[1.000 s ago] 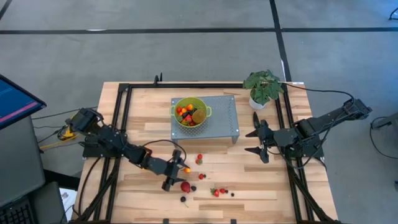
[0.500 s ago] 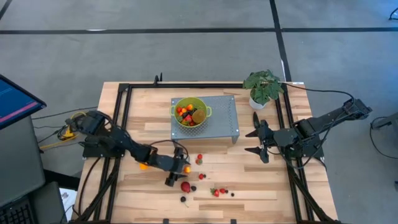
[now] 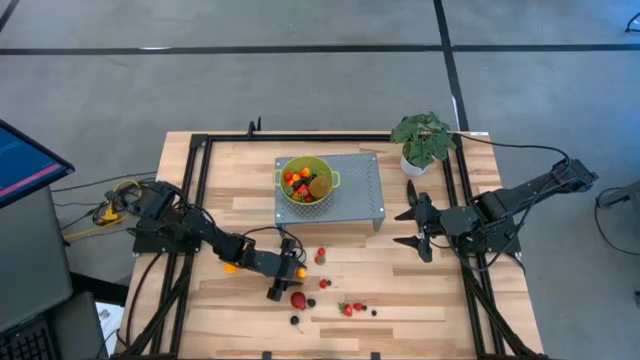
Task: Pick & Place Fruit
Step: Put the peach into the green strainer bowl on the shelf
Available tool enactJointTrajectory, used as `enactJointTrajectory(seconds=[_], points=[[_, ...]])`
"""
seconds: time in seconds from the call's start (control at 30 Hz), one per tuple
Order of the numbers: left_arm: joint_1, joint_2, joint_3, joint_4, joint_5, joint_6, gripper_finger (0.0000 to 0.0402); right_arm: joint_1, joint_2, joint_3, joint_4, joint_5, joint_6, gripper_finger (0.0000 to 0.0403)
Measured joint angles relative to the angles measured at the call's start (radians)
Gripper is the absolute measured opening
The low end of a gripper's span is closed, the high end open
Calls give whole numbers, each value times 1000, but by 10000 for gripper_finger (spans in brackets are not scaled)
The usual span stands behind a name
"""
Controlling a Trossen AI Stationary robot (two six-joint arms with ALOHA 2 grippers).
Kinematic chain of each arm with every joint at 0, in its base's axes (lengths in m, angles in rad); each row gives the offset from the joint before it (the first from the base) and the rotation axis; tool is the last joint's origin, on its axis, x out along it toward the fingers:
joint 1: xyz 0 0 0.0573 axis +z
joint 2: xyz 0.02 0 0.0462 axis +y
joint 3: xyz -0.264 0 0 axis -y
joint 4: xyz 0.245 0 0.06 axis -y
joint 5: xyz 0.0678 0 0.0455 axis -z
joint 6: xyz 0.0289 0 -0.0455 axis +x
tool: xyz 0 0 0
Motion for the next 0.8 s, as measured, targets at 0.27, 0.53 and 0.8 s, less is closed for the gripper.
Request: enactJointTrajectory(seconds=[0.27,0.53,0.8], points=[[0,1,0,-1,6,2,160,0,0,0,0,0,0,302],[0,1,-1,-2,-2,3,121,0,0,0,0,0,0,302],[0,2,-1,-3,-8,3,126,0,0,0,0,0,0,302]])
